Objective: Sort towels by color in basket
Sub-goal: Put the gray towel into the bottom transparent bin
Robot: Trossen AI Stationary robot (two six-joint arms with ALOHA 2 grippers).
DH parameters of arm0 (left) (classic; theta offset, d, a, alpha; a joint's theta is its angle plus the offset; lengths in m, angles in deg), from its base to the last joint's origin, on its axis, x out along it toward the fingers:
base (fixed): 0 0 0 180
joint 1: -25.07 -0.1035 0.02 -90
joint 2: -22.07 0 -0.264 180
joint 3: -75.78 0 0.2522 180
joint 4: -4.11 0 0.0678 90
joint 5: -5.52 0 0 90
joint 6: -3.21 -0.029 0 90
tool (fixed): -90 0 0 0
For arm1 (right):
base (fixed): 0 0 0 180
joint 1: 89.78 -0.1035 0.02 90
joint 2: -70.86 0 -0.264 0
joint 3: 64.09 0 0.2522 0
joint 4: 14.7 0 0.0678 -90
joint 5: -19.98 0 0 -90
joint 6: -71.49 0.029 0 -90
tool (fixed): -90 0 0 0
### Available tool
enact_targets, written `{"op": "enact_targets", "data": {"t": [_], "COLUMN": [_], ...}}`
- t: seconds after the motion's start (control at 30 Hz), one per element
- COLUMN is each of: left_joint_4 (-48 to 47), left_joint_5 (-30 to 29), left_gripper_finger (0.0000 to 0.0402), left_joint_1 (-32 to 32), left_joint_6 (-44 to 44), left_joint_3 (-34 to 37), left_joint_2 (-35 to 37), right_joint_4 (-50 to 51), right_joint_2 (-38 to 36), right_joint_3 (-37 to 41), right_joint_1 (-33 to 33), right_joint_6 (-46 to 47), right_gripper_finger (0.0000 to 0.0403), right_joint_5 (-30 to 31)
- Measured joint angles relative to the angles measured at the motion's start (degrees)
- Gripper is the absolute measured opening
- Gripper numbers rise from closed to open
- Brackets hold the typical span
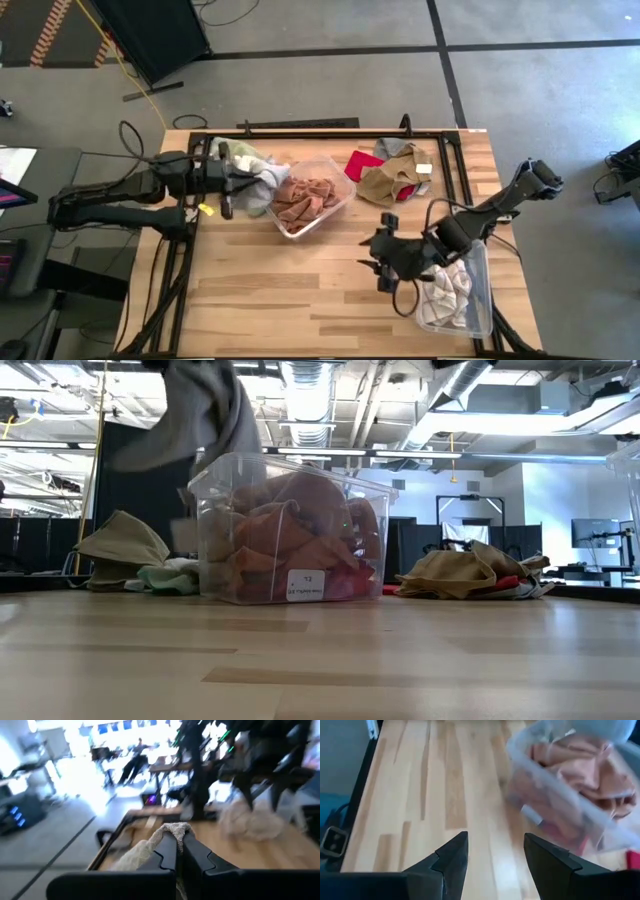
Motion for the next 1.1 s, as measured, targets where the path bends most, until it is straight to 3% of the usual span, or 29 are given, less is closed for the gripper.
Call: {"op": "enact_targets", "data": {"t": [0.23, 0.43, 0.6, 0.77, 0.93, 1.1], "left_joint_4": [8.16, 7.86, 6.85, 5.87, 3.44, 2.58], "left_joint_5": [2.41, 2.75, 2.77, 2.72, 2.62, 2.62], "left_gripper_finger": [0.0000, 0.0000, 0.0000, 0.0000, 0.0000, 0.0000], "left_joint_1": [6.22, 10.31, 14.19, 16.69, 17.12, 17.44], "left_joint_6": [-1.48, -3.32, -5.67, -7.57, -7.64, -7.23], "left_joint_3": [0.00, -4.53, -9.04, -12.96, -14.99, -15.23], "left_joint_2": [-4.91, -12.79, -19.12, -23.90, -26.27, -26.59], "right_joint_4": [2.49, -0.31, -5.97, -12.88, -14.27, -18.61], "right_joint_2": [0.00, 0.00, 1.43, 5.58, 8.29, 8.93], "right_joint_3": [0.02, 0.04, 0.04, 0.04, 0.07, 0.04], "right_joint_1": [-5.97, -7.08, -3.71, 1.31, 5.82, 9.55], "right_joint_6": [3.25, -2.91, -12.52, -21.43, -23.54, -25.82], "right_gripper_finger": [0.0221, 0.0221, 0.0228, 0.0263, 0.0300, 0.0325], "right_joint_5": [6.06, 11.83, 11.91, 11.62, 11.08, 6.85]}}
